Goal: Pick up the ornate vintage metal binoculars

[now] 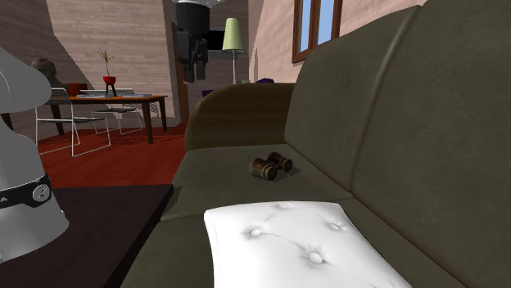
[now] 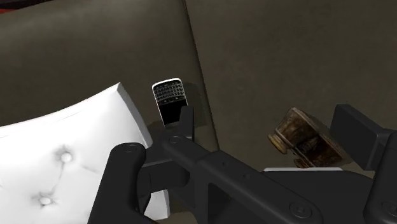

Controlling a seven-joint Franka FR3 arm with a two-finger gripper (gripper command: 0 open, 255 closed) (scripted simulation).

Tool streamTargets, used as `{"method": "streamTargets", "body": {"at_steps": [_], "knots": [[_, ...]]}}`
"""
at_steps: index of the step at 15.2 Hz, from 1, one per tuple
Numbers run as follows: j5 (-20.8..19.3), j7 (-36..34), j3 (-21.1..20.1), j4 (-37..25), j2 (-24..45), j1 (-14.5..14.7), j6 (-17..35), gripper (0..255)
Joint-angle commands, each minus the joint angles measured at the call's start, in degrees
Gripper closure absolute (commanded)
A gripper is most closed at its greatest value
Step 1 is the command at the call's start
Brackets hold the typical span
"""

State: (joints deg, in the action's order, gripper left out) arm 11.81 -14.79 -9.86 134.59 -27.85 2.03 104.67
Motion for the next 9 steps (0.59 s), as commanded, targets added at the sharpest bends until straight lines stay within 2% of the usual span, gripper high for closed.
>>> {"method": "streamTargets", "body": {"at_steps": [1,9], "knots": [[0.73,-2.56,-1.50,-0.88,3.73,0.09,2.96,0],[0.80,-12.21,-6.00,-7.75,20.61,0.35,13.01,0]]}}
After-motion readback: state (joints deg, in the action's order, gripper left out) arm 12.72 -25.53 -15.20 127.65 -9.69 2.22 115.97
